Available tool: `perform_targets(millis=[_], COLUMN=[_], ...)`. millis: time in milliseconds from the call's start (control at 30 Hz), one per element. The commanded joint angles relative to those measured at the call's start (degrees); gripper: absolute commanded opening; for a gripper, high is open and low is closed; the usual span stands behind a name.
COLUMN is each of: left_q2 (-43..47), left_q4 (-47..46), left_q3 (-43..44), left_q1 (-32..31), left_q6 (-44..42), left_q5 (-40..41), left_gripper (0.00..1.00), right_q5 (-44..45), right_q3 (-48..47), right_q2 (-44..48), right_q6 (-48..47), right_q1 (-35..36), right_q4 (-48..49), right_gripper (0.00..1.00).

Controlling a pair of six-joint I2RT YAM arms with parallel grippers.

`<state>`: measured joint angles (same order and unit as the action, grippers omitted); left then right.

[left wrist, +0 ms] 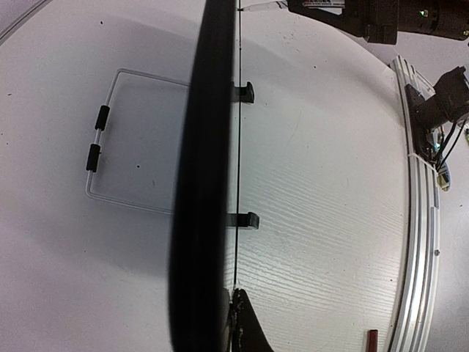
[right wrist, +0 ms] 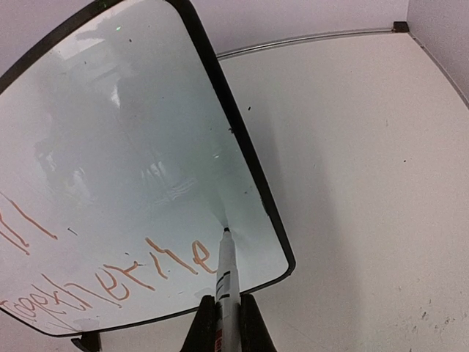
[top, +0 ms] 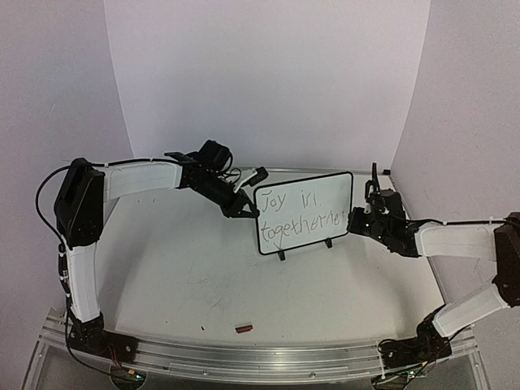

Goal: Write a sentence on the whiteboard

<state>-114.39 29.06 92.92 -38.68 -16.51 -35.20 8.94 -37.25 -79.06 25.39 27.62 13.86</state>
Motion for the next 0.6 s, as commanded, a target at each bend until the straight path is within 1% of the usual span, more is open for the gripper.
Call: perform_targets(millis=[0,267,567], left_q2=[2.74,2.8,2.79], left_q4=[0.58,0.66,0.64], left_q3=[-0.38,-0.41,-0.38], left_q1=[0.09,0.09,0.09], left_q6=[-1.33,-1.35,-1.35], left_q5=[2.04,2.06,2.1], left_gripper=[0.0,0.0,0.0], right_q5=[-1.69,-4.09,-2.4], right_q3=[-1.85,-1.0,-0.75], right_q2=[-0.83,-1.25,-3.02], right_q6=[-1.29,-2.12,-0.78], right_q1=[-0.29,-0.28,-0.27], right_q4=[2.03,2.31,2.31], right_gripper=[0.0,0.0,0.0])
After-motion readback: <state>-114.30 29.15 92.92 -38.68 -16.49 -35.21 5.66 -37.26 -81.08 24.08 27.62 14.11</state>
